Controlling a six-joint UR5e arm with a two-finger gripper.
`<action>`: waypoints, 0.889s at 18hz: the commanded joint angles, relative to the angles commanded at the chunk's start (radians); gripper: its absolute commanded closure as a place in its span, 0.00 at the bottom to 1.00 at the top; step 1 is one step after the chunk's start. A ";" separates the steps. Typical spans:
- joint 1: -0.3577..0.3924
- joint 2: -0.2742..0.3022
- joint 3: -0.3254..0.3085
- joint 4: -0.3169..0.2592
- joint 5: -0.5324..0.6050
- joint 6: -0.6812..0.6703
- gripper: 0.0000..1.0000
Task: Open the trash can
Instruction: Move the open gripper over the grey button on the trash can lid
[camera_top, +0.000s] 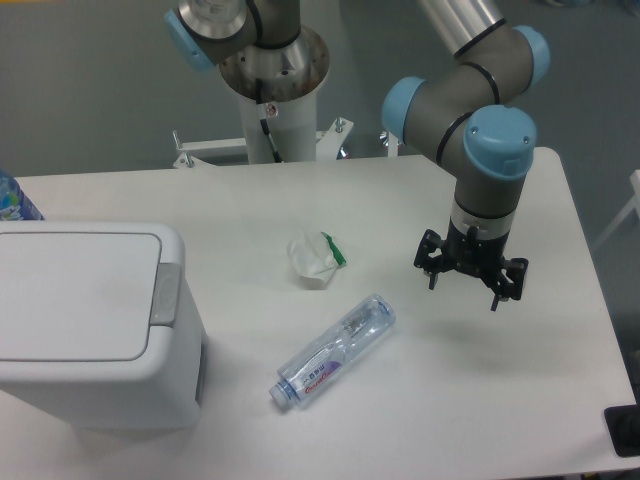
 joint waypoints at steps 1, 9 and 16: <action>0.000 0.000 0.002 0.000 0.000 0.000 0.00; -0.072 0.023 0.034 0.006 -0.021 -0.223 0.00; -0.196 0.078 0.069 0.005 -0.081 -0.481 0.00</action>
